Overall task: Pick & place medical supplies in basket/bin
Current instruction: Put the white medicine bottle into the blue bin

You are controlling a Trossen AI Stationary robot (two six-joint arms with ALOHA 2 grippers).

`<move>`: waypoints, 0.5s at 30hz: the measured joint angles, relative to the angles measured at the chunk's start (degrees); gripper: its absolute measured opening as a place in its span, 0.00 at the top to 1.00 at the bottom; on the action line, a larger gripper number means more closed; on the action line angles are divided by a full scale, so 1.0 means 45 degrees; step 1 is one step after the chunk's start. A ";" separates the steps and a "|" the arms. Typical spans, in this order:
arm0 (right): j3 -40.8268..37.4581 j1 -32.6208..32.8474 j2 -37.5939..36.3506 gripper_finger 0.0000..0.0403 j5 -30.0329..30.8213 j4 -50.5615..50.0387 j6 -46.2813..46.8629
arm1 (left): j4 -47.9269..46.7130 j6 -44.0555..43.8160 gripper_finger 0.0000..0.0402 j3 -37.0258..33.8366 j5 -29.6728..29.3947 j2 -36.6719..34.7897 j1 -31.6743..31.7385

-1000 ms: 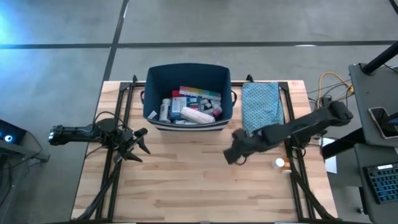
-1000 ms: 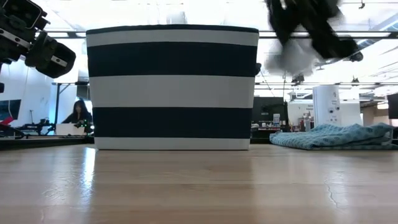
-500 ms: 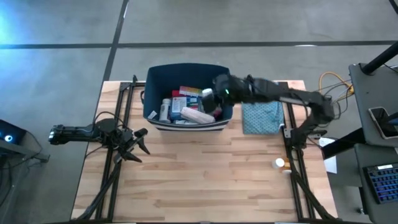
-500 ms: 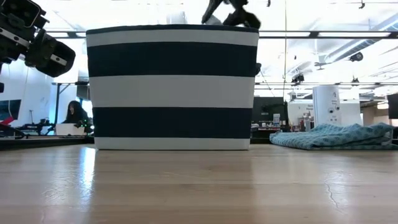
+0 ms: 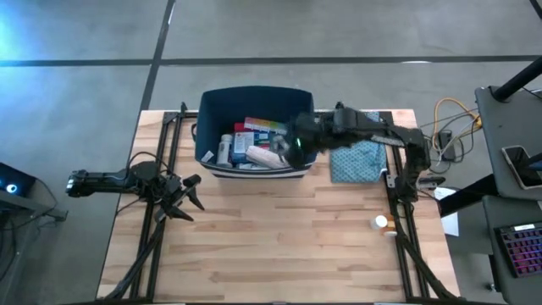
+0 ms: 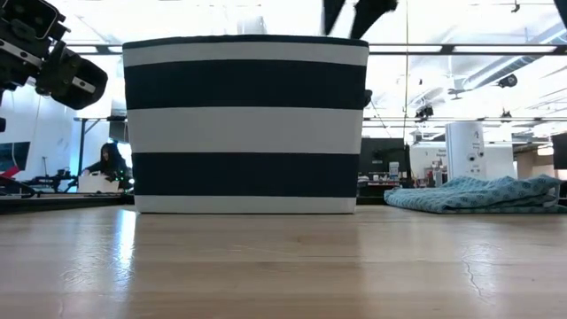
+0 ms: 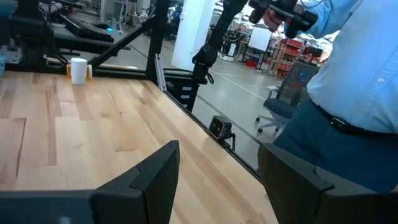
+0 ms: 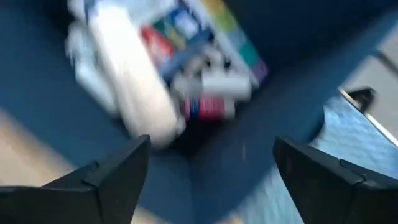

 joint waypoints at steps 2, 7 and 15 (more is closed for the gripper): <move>-0.0046 0.0808 -0.0059 0.17 0.0294 -0.0403 0.0385 | 0.0000 0.0000 0.51 0.0000 -0.0002 -0.0001 0.0000; -0.1777 0.2312 -0.0610 0.15 -0.0914 -0.0320 0.2713 | 0.0000 0.0000 0.51 0.0000 0.0002 0.0002 0.0000; -0.6781 0.4254 -0.0711 0.16 -0.6478 -0.0364 0.4919 | 0.0003 0.0001 0.51 0.0000 -0.0001 0.0001 -0.0001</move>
